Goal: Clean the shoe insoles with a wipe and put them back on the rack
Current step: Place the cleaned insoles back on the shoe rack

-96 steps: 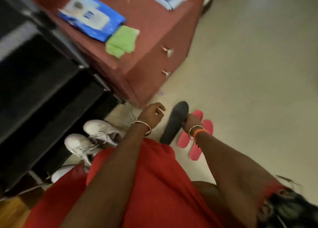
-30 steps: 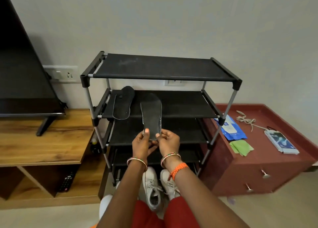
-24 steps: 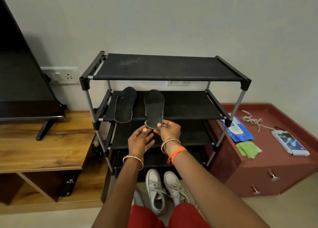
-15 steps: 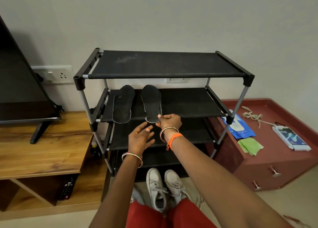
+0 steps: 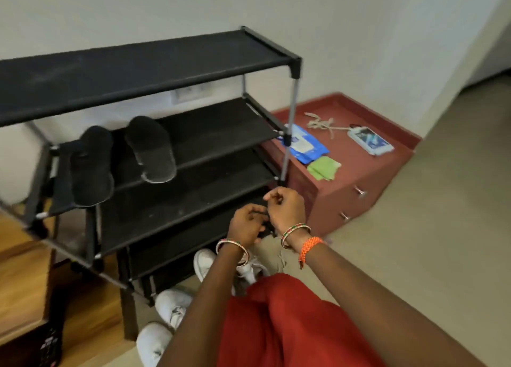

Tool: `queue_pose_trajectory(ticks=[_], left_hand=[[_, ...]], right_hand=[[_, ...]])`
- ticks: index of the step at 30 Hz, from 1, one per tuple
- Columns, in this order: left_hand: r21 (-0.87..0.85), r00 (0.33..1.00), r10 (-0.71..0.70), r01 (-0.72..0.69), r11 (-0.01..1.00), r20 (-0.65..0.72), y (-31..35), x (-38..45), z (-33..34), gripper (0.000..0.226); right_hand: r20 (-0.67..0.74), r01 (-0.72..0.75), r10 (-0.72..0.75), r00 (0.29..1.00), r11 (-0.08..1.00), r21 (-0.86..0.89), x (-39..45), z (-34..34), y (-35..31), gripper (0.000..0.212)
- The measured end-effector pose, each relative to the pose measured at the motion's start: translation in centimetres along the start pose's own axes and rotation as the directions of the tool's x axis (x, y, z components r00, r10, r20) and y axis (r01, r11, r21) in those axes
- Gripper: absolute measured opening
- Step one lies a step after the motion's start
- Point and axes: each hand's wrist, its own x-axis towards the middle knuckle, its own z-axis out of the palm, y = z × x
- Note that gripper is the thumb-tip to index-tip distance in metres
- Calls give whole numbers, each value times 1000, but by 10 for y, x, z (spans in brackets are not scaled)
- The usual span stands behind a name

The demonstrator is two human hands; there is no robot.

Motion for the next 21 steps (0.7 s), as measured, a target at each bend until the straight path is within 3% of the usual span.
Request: queue_pose_trajectory(ticks=[3,6,8,11,14,17,21], left_hand=[[80,995,28,-36,996,92,4,4,39,21],[186,974,21,-64,980,227,-3,6,85,22],[218,952,3,-73,973,305,-11,8,117,24],[258,927,-32,-71,964,374,-25,20,163,25],[381,888,-93,-96,920,449,-46,41,205,21],[546,842,-97,-252,799,530,-76,65,236,20],[702,767,-145,-471,533,625,-120,89,262,33]], right_hand=[[-28,-88,86,996,995,-54,2,-43,46,22],[-62,-255,247,967,935,-248,1,-95,118,16],[-65,-378,379,923,862,-337,-2,-125,175,12],[-66,-525,553,831,738,-424,-10,-158,254,22],[1,-558,650,760,653,-512,-20,-171,316,29],[131,-572,746,653,600,-560,-32,-166,365,31],[198,-582,822,534,526,-620,-35,-160,410,30]])
